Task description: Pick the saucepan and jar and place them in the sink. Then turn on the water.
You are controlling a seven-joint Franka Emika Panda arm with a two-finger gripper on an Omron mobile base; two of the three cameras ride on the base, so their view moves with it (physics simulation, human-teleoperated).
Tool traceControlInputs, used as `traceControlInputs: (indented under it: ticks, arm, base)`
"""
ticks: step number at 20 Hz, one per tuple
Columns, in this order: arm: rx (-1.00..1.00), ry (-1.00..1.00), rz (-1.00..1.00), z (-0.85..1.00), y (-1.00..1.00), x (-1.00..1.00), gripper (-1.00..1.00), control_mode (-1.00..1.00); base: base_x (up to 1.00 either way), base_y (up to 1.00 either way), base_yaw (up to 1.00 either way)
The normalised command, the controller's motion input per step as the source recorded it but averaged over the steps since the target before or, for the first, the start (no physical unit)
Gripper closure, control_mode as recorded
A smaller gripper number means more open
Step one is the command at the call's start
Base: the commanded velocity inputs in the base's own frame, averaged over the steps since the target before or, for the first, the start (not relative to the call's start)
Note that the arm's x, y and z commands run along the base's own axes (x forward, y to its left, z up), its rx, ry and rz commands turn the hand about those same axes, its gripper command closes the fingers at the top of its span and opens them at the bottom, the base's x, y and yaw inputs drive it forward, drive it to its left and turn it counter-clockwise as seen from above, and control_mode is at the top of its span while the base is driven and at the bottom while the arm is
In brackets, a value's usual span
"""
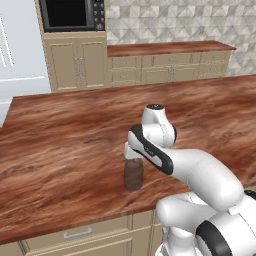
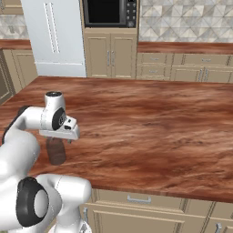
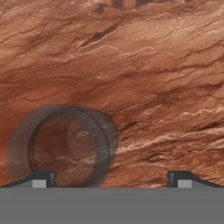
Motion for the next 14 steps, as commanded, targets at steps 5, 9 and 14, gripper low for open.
traceControlInputs:
  ticks: [5, 9, 14]
  arm:
    - [0.0, 0.02, 0.0, -0.3, 0.02, 0.03, -1.0, -1.0]
    - [0.0, 0.0, 0.0, -0.19, 0.0, 0.12, -1.0, -1.0]
    - [0.0, 0.0, 0.0, -0.16, 0.0, 0.17, -1.0, -1.0]
  base:
    - [0.0, 0.0, 0.0]
    - [0.0, 0.0, 0.0]
    - [0.0, 0.0, 0.0]
